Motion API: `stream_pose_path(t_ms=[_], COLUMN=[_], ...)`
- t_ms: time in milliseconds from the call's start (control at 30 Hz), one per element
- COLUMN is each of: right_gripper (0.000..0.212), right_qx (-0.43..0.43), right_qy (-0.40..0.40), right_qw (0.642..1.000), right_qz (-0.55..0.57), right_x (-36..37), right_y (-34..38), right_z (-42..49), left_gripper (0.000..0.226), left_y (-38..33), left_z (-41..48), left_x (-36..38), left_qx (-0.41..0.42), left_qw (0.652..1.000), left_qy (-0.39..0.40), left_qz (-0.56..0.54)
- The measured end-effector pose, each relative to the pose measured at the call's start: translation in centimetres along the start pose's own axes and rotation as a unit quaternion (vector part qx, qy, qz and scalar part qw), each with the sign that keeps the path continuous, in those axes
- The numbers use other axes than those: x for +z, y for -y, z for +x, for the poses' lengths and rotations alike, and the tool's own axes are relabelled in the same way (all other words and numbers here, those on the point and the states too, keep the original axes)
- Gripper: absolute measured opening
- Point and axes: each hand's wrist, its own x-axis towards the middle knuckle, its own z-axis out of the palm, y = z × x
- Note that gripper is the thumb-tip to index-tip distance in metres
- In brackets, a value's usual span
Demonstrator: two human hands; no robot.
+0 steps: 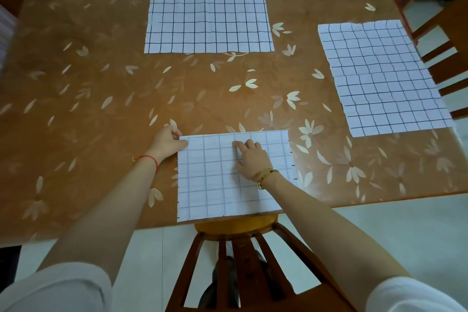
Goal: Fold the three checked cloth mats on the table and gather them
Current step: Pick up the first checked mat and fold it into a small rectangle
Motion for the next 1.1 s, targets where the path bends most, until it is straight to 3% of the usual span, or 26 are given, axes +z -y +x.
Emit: stream_pose_path(t_ms=[100,167,300,367,600,767,933,1100], right_gripper=[0.067,0.07,0.075,0.075,0.058,0.043,0.039,0.03], right_qx=[0.013,0.023,0.032,0.031,-0.001,-0.052,-0.08,-0.1], right_qy=[0.013,0.024,0.048,0.052,0.018,0.0,0.009,-0.004], right_qw=[1.0,0.999,0.998,0.998,0.999,0.996,0.99,0.974], right_qz=[-0.002,0.001,0.005,0.009,0.028,0.077,0.115,0.202], right_x=[-0.2,-0.4,-0.9,-0.9,-0.2,0.5,1.5,1.5], right_y=[0.2,0.3,0.4,0.4,-0.2,-1.7,-3.1,-4.2], right_z=[0.2,0.4,0.9,1.0,0.0,-1.7,-4.0,-5.8], left_gripper=[0.043,0.037,0.01,0.01,0.019,0.01,0.017,0.009], left_y=[-0.1,0.2,1.8,2.1,-0.4,-4.9,-9.1,-11.7], left_z=[-1.4,-2.2,-3.7,-4.5,-7.5,-9.7,-10.1,-9.9], left_x=[0.2,0.5,1.4,1.9,2.2,2.7,4.1,7.0], left_qx=[-0.023,-0.031,0.017,0.031,0.077,0.103,0.098,0.081], left_qw=[0.992,0.988,0.999,0.999,0.994,0.975,0.959,0.939], left_qy=[0.016,0.028,0.017,-0.021,-0.063,0.009,0.04,0.091], left_qz=[-0.119,-0.152,-0.047,0.022,-0.04,-0.197,-0.264,-0.321])
